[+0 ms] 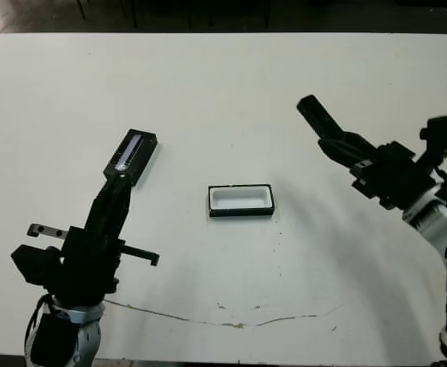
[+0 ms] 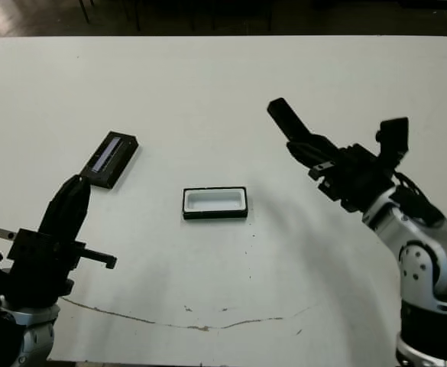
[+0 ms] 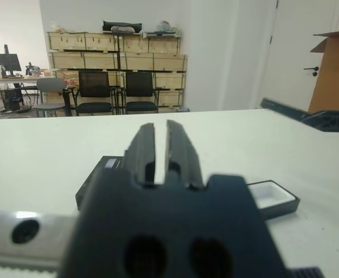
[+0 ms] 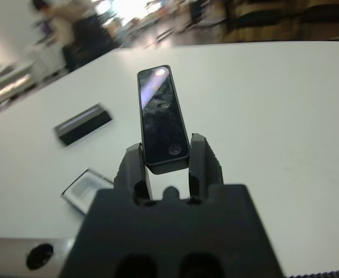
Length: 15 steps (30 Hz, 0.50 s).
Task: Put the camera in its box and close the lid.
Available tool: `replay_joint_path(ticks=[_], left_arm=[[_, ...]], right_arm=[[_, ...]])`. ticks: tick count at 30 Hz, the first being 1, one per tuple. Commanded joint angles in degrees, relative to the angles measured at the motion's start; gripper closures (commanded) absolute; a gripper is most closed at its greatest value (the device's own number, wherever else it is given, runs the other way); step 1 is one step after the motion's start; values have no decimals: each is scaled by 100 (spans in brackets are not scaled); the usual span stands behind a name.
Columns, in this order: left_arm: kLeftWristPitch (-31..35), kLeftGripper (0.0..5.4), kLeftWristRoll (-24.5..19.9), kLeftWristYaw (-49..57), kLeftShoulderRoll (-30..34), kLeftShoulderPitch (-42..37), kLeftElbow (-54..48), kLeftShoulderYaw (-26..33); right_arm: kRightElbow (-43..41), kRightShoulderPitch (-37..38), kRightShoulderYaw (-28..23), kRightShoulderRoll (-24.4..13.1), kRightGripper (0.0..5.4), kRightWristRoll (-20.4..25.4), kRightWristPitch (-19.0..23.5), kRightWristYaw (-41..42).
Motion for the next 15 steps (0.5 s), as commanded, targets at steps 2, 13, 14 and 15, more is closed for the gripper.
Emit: replay_joint_path(ticks=[2, 13, 14, 15], left_arm=[[138, 540, 14, 34, 39, 139, -31, -21], [167, 540, 8, 55, 27, 198, -60, -52], [131, 540, 24, 53, 29, 191, -36, -51], [89, 540, 47, 40, 44, 178, -7, -44]], right_arm=[[835, -466, 620, -476, 540, -446, -688, 1119], [2100, -1762, 1950, -802, 540, -1516, -1631, 3075], [2181, -1865, 2041, -796, 540, -1545, -1568, 3202], [2247, -1971, 2147, -791, 540, -1606, -1560, 3329]])
